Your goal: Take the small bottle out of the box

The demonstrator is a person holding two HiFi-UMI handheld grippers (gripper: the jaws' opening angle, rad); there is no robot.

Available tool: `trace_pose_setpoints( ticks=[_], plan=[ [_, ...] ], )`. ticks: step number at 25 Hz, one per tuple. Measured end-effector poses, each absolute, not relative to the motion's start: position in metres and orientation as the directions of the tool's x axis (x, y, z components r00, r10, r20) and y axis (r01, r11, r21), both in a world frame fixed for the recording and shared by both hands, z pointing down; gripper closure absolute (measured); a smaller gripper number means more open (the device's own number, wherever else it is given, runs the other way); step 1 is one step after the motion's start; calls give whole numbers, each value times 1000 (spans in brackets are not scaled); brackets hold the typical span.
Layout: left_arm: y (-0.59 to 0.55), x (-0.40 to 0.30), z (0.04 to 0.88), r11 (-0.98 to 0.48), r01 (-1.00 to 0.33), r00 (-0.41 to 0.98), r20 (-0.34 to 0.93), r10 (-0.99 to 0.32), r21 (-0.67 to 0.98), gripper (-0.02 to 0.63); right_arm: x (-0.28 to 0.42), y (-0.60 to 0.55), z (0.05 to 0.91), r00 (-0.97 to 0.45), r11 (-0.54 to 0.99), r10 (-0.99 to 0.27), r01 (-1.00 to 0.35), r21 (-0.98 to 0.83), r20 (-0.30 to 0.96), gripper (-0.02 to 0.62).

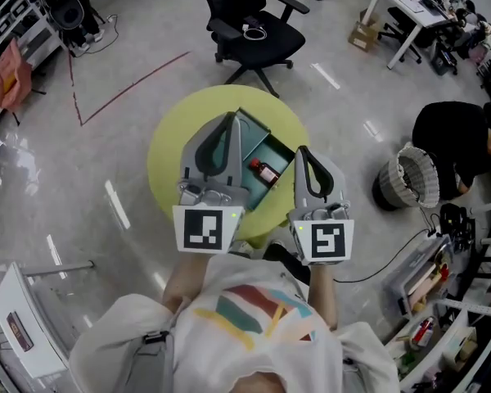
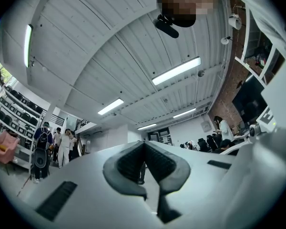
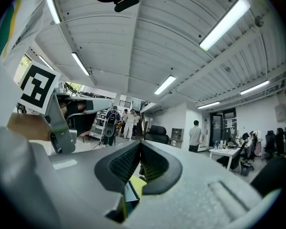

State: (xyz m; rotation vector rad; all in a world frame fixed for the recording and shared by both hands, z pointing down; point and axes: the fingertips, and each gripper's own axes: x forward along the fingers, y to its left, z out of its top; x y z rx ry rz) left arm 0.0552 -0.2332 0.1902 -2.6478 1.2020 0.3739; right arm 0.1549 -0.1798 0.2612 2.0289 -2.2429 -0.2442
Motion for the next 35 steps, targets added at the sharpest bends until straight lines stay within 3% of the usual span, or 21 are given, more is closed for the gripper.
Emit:
trace_pose_setpoints(
  ticks=[28, 35],
  plan=[
    [-270, 86, 199, -519, -847, 530, -237, -814, -113, 591, 183, -225, 243, -320, 304, -945, -936, 176, -69, 592],
    [-274, 75, 213, -498, -860, 510, -187, -840, -112, 591, 180, -240, 253, -348, 343, -937, -924, 168, -5, 591]
  ],
)
